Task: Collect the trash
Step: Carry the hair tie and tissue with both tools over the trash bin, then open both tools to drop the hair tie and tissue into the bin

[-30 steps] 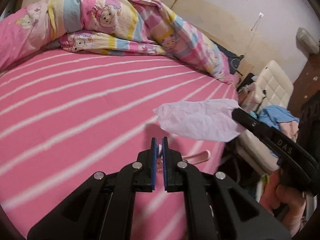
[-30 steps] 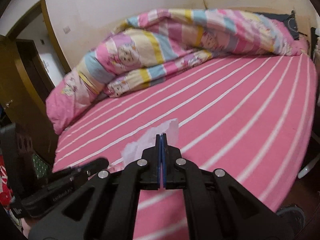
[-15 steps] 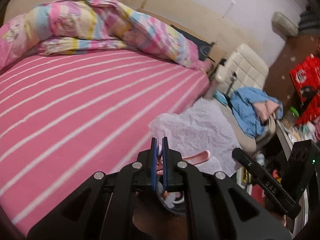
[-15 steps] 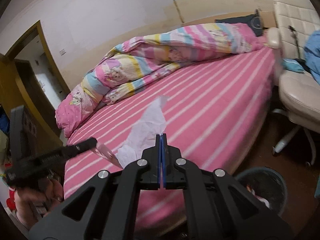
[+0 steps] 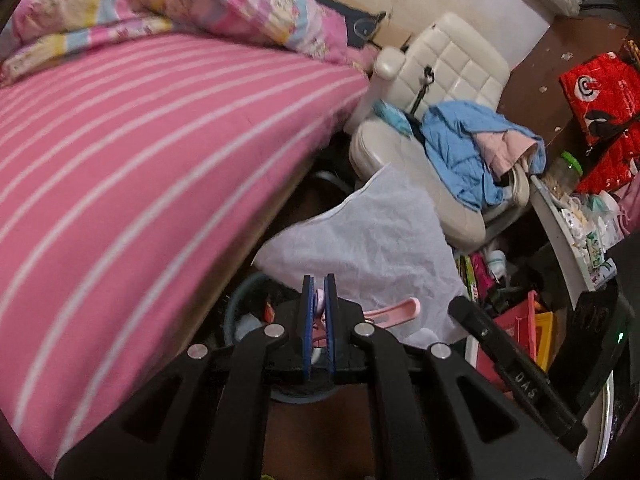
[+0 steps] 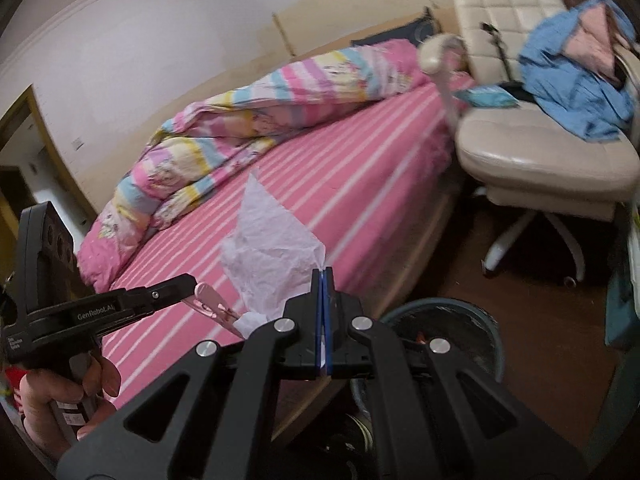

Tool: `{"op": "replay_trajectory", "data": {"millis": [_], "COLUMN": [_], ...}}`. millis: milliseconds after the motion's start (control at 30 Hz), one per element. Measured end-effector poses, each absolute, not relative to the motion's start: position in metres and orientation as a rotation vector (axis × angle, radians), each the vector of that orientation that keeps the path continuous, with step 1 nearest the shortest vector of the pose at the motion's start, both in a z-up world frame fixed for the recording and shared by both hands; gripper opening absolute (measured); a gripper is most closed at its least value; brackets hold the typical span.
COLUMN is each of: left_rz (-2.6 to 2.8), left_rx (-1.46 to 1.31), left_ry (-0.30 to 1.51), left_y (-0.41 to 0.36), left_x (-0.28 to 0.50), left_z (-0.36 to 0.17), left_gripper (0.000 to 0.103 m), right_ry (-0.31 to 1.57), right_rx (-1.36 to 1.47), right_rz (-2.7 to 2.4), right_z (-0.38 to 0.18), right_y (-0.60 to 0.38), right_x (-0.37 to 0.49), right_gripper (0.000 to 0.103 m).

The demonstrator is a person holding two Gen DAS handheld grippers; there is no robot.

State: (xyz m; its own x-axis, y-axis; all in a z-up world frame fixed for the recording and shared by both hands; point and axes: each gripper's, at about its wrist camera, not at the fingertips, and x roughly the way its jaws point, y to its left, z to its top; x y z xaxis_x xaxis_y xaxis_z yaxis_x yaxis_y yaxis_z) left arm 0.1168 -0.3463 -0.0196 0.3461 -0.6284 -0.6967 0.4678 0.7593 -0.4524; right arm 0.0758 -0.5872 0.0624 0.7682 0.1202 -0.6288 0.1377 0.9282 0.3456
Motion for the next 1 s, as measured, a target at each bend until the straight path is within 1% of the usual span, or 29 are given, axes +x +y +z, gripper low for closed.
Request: {"op": "replay_trajectory", "data": {"millis": [233, 367, 533, 633, 767, 1000], "left_rz": [-0.735, -0.752, -0.761, -0.782, -0.762, -0.736], "left_rx": [-0.209, -0.215, -0.142, -0.098, -0.072, -0.101], "left_ry": [1.095, 1.192, 1.244, 1.281, 1.348, 1.408], "left_y": [-0.38, -0.397, -0.423, -0.442, -0.45, -0.45], "left_x": [0.13, 0.138, 0.148, 0.155, 0.163, 0.174], "left_z": [-0.063, -0.101, -0.123, -0.142, -0.168, -0.189], "left_gripper": [0.005, 0.005, 0.005, 0.005, 0.005, 0.006], "right_ry": [0.767, 0.808, 0.884, 0.913, 0.954, 1.017], "right_rx": [0.425, 0.443, 0.478, 0.483, 0.483, 0.488], "right_rz": [-0.087, -0.115, -0.143, -0.153, -0.166, -0.186], "right_z": [0.037, 0.016, -0.018, -0.029, -0.046, -0.076], "right_y": [-0.632, -0.65, -0.671, -0.676, -0.687, -0.698], "right_x": [0.068, 0.069, 0.071, 0.074, 0.079, 0.084], "right_gripper": [0.001, 0.001, 0.001, 0.001, 0.001, 0.001]}}
